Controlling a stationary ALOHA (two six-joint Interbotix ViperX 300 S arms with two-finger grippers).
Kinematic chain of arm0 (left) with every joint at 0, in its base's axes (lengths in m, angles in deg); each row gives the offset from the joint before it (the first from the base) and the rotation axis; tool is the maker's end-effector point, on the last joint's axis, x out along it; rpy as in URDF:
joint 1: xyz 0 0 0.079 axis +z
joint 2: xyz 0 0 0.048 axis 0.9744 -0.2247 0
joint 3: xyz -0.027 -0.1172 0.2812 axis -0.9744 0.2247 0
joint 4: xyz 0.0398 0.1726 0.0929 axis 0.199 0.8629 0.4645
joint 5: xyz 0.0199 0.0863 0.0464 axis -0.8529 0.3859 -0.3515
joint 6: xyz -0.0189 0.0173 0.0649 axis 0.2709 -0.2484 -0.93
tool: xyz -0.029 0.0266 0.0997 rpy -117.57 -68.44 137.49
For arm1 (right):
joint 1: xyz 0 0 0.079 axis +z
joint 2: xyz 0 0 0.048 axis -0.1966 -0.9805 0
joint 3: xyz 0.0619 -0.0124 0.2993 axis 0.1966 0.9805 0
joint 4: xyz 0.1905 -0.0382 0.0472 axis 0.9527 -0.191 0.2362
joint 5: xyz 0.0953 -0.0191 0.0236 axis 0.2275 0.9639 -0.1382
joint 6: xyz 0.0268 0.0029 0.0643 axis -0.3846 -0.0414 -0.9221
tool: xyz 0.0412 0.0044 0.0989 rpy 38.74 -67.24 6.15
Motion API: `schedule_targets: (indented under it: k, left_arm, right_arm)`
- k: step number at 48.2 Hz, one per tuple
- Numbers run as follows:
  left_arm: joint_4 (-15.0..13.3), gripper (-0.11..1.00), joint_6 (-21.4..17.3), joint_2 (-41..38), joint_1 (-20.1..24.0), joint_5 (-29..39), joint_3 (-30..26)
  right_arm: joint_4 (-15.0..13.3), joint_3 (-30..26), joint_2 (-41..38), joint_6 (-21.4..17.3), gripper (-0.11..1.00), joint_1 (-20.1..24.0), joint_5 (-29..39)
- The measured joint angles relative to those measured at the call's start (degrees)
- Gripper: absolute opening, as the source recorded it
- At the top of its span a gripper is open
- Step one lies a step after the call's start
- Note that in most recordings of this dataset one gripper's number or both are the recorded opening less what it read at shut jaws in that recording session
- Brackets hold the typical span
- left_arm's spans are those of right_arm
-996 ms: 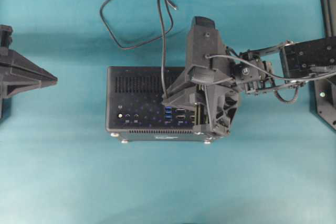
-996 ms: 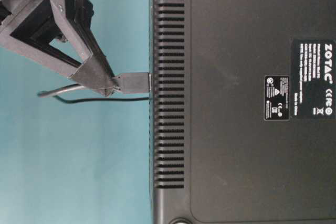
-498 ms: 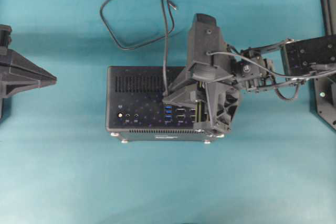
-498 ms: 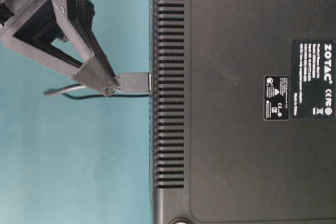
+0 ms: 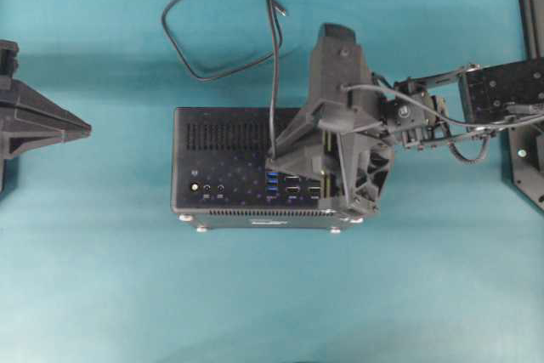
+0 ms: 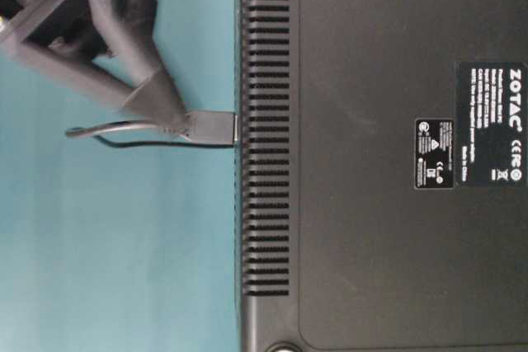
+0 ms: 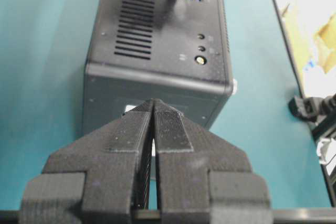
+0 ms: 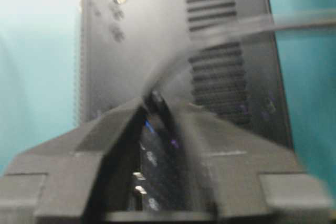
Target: Insert the USB into the PC box with both arms.
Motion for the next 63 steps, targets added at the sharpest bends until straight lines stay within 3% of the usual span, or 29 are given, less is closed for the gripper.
schedule_targets:
  k: [4,11,63]
  left_arm:
    - [0.00,0.00,0.00,0.00,0.00,0.00,0.00]
    - [0.00,0.00,0.00,0.00,0.00,0.00,0.00]
    - [0.00,0.00,-0.88,-0.26,0.00,0.00,-0.70]
  right_arm:
    - [0.00,-0.09,0.09,0.09,0.57,0.00,-0.53]
    - [0.00,0.00,0.53,0.09,0.64,-0.09,-0.62]
    - [-0.09,8.96,17.58,0.09,0.65,-0.09,0.18]
